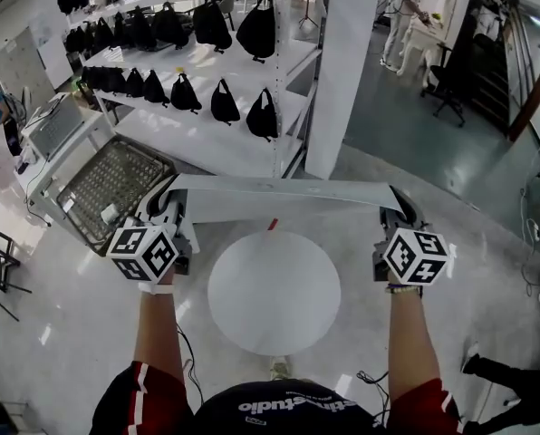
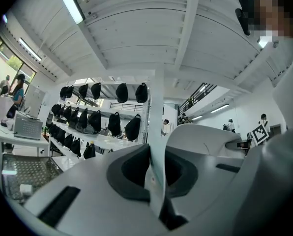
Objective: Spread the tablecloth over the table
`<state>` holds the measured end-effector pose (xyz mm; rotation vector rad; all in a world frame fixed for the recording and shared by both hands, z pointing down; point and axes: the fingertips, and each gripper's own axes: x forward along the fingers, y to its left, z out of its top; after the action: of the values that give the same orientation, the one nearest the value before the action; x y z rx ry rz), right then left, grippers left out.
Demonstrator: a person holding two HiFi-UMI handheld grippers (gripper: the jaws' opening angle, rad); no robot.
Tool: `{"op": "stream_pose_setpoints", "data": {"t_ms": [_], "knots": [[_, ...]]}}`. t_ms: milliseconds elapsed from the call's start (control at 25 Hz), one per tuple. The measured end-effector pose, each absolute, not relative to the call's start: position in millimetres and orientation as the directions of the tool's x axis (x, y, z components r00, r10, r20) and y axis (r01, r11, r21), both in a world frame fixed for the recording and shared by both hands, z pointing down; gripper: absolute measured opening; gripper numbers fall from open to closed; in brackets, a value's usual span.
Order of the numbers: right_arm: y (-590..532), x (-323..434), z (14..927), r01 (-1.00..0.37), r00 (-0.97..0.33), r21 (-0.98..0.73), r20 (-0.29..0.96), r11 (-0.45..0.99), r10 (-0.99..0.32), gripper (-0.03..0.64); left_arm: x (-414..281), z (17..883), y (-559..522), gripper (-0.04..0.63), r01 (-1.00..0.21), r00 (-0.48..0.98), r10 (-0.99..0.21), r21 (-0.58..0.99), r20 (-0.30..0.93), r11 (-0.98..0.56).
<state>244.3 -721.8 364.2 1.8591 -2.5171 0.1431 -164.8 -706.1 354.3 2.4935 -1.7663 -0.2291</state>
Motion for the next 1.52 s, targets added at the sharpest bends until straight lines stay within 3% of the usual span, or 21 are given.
{"op": "stream_pose_setpoints", "data": {"t_ms": [280,960,1520], "knots": [[-699,247,426,-0.956,-0.288,-0.108,0.181,0.272,-0.941,0.026,-161,407,-685,0.02,-0.92,0.353,-0.936,0.188,0.011,-0.345],[-602,243,495,-0.967,-0.252,-0.099,0.253,0.234,-0.934,0.026,-165,489,-584,0.021,-0.889,0.434,-0.894,0.212,0.11,-0.405],[-489,243,583,-0.986,-0.165,-0.101,0.463,0.133,-0.871,0.05,-164,563,-499,0.023,-0.867,0.469,-0.852,0.302,0.232,-0.396]]}}
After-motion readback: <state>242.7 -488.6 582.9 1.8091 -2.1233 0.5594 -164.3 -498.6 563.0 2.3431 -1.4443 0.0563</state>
